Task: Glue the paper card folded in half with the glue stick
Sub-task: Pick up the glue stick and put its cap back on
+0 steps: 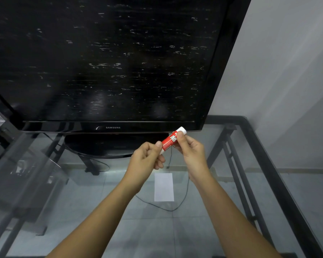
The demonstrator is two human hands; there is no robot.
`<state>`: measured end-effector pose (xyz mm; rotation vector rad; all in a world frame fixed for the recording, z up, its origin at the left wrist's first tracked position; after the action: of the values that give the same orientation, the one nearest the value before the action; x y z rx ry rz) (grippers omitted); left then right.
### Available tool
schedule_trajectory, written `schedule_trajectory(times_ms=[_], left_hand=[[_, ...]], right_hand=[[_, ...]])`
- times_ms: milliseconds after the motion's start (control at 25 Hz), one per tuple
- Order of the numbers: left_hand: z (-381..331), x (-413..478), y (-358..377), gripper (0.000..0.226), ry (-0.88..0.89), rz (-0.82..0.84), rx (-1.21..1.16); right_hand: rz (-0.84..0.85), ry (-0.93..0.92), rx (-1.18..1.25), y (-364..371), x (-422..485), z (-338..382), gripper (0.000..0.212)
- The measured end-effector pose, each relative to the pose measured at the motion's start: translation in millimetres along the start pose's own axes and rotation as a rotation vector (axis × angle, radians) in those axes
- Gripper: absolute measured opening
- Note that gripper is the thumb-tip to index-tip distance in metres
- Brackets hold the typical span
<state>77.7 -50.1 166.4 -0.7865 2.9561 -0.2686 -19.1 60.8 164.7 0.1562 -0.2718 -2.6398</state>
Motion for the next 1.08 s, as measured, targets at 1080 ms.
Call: schedule_trajectory(times_ms=[1080], left_hand=[[39.3,11.9,-9.5,0.015,-0.015,-0.235,0.266]], right_hand=[[-0.139,0.132,-0.283,-68.7,58.3,-94.9,0.041]])
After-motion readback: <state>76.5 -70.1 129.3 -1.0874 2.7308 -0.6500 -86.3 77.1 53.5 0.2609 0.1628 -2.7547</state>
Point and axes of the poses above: each hand's wrist, its own x-axis towards the middle knuckle, its own y-axis out of the palm, z = x × y, the point moved 3 cm from there along x, towards the middle knuckle, and after that the axes turned 6 degrees about x, right-handed, at the moved point
